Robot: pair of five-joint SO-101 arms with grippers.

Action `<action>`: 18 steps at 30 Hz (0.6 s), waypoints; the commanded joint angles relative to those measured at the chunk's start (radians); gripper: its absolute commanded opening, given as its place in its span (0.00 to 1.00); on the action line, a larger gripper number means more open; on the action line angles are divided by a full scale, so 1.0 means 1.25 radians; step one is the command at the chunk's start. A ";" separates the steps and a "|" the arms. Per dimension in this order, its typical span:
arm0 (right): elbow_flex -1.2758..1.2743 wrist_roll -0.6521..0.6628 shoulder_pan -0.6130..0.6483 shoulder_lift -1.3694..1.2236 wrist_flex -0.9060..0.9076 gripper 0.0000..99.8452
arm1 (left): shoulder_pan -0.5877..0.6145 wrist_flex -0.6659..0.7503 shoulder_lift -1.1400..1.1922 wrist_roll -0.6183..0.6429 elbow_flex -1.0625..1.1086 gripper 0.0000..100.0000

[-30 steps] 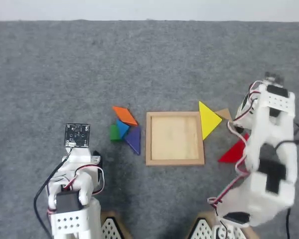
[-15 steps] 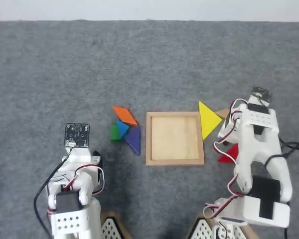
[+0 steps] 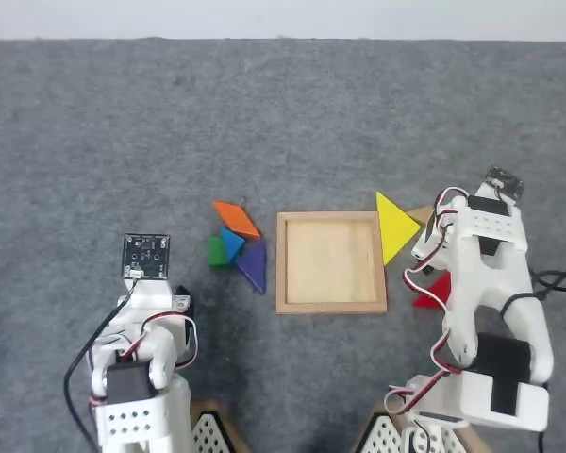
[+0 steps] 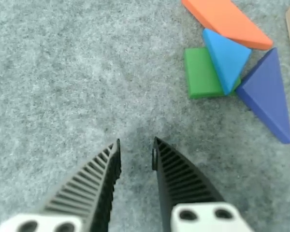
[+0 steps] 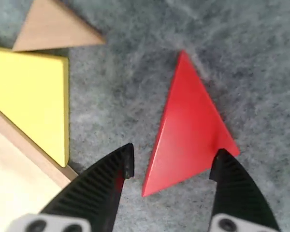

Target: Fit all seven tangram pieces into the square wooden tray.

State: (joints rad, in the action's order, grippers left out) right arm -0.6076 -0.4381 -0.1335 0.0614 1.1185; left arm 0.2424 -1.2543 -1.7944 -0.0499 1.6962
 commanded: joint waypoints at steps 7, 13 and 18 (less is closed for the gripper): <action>0.000 -0.011 -0.058 -0.034 -0.003 0.40 | 0.001 -0.005 -0.018 0.009 -0.009 0.10; 0.065 -0.011 -0.024 -0.164 0.002 0.40 | 0.001 -0.005 -0.018 0.009 -0.009 0.10; 0.115 -0.010 0.006 -0.239 0.007 0.39 | 0.001 -0.005 -0.018 0.009 -0.009 0.10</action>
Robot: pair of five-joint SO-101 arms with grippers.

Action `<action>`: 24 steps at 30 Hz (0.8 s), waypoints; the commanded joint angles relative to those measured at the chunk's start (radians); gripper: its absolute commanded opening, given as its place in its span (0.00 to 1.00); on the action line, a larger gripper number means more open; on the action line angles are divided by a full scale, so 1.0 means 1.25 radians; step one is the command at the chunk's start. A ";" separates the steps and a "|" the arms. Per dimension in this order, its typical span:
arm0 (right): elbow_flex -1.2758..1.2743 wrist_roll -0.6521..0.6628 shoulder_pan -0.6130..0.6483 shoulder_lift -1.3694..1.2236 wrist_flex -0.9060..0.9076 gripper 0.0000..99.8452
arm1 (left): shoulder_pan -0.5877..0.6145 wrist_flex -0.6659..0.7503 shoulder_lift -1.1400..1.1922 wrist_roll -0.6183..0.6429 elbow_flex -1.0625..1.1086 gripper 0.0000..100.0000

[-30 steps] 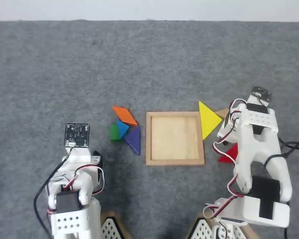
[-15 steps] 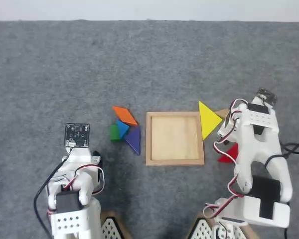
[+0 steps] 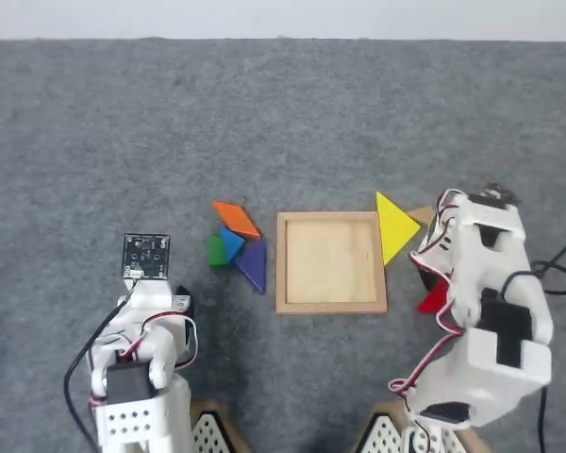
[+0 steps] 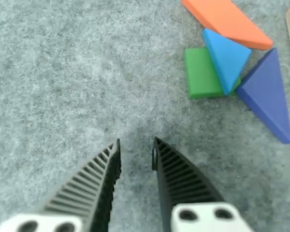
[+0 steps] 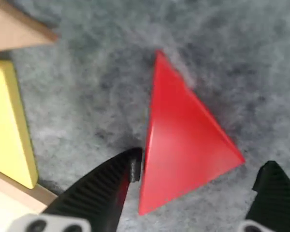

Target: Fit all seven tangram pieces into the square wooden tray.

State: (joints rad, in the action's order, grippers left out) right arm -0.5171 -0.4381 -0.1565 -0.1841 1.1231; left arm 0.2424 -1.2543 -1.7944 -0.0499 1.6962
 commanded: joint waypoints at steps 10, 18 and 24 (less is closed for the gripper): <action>0.043 -0.010 0.026 -0.037 -0.007 0.30 | 0.001 -0.005 -0.018 0.009 -0.009 0.10; 0.083 0.010 0.021 -0.034 -0.042 0.30 | 0.001 -0.005 -0.018 0.009 -0.009 0.10; 0.156 0.076 0.004 -0.035 -0.037 0.25 | 0.001 -0.005 -0.018 0.009 -0.009 0.10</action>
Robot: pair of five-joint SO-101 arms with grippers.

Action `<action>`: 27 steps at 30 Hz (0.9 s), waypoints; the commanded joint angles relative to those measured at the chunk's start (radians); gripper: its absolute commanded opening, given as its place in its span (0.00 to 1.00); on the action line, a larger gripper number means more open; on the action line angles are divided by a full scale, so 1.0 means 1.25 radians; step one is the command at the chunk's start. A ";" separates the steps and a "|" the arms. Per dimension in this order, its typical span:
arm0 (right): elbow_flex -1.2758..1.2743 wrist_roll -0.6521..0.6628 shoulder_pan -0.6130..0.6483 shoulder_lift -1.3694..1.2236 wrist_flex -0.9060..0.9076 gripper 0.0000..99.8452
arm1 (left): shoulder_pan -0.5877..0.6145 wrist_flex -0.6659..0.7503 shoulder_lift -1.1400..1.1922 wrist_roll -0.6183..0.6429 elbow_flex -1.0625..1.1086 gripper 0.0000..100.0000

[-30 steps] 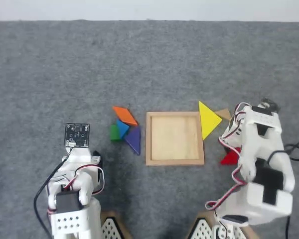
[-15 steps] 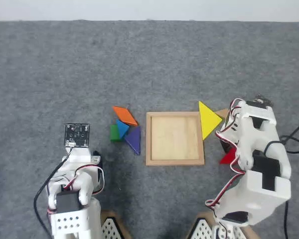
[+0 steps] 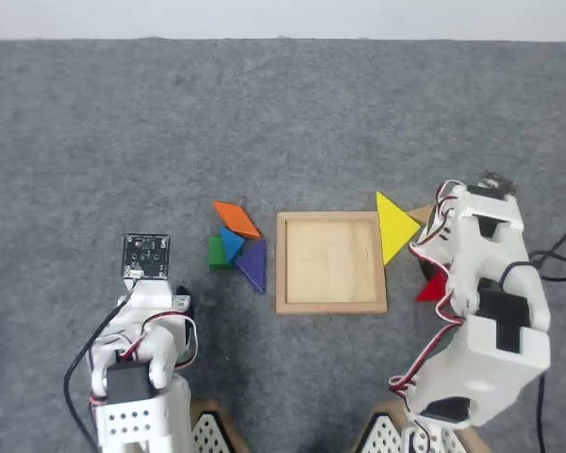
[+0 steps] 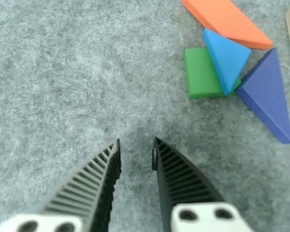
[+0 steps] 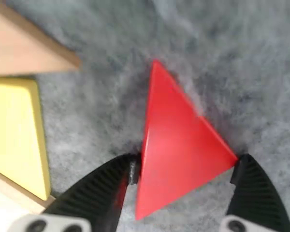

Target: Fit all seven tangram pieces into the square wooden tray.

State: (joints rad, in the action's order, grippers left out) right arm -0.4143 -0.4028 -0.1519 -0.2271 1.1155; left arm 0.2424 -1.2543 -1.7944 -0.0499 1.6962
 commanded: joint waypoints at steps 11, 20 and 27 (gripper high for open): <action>0.180 0.215 0.003 -0.004 -0.008 0.23 | 0.001 -0.005 -0.018 0.009 -0.009 0.10; 0.200 0.373 0.001 0.001 0.003 0.29 | 0.001 -0.005 -0.018 0.009 -0.009 0.10; 0.201 0.436 0.019 -0.021 0.008 0.40 | 0.001 -0.005 -0.018 0.009 -0.009 0.10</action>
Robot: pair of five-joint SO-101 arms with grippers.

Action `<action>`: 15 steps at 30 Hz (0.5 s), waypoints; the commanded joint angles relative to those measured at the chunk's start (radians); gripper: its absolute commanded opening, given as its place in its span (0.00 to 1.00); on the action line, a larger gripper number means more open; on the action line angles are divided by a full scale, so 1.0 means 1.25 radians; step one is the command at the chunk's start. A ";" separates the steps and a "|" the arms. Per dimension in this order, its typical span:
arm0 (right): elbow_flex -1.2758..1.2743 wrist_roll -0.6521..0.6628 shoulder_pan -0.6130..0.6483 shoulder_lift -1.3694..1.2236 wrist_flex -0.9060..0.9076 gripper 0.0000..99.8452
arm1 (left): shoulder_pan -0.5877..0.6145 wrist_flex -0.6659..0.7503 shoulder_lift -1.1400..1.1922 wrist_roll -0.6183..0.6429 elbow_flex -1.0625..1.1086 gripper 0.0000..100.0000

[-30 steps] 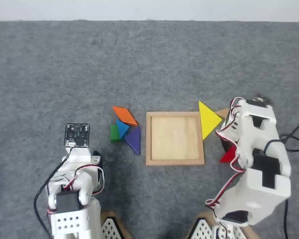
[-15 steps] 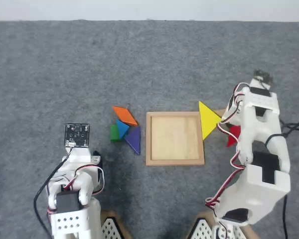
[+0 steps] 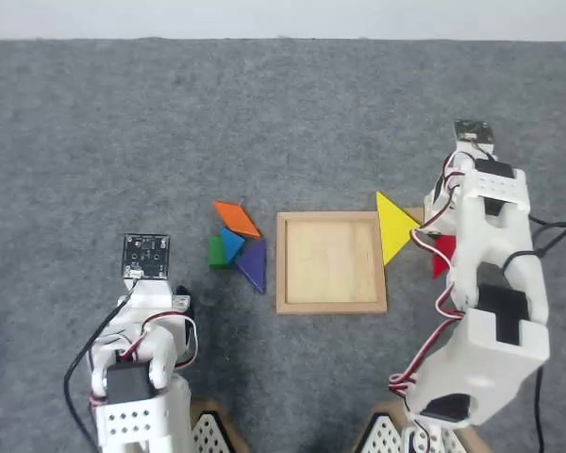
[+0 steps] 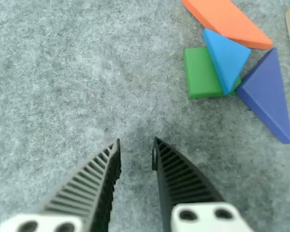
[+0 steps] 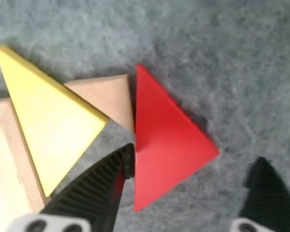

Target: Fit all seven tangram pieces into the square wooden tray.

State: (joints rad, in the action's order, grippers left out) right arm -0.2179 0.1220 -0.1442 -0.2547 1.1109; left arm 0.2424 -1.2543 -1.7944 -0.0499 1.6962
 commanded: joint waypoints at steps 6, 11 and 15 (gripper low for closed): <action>0.045 0.015 0.018 -0.057 0.003 0.40 | 0.001 -0.005 -0.018 0.009 -0.009 0.10; 0.052 0.015 0.019 -0.100 -0.017 0.33 | 0.001 -0.005 -0.018 0.009 -0.009 0.10; 0.052 0.015 0.019 -0.102 -0.047 0.28 | 0.001 -0.005 -0.018 0.009 -0.009 0.10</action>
State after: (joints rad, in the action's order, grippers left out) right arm -0.1903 0.1312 -0.1412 -0.3821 1.0986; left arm 0.2424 -1.2543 -1.7944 -0.0499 1.6962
